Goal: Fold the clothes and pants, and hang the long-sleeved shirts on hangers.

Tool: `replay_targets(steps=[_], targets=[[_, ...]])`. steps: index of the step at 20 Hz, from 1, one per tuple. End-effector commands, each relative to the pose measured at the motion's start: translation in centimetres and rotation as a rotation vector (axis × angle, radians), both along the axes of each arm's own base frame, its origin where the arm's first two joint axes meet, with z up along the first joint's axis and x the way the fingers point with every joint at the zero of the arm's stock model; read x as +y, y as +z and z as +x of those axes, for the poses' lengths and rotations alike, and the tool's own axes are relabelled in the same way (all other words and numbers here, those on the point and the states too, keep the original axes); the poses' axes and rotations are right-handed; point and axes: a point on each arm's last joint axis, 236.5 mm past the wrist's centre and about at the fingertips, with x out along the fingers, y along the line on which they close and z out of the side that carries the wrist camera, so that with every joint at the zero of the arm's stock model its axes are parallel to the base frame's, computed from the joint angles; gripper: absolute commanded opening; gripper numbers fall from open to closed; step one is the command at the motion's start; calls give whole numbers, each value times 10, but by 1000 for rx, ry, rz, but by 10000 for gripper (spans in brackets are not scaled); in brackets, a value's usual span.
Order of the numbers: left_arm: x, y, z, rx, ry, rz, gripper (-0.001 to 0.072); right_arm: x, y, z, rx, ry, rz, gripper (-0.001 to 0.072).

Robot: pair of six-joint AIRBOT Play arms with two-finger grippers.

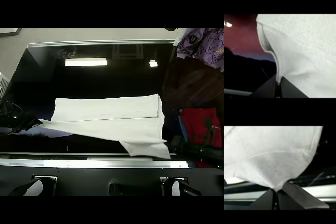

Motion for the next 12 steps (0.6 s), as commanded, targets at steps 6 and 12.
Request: replay_targets(steps=[6, 12], targets=[[-11, -32, 65, -48, -12, 36, 10, -4, -6, 141, -174, 107, -44, 34], [1, -45, 116, -62, 29, 39, 10, -6, -28, 240, -138, 138, -116, 35]])
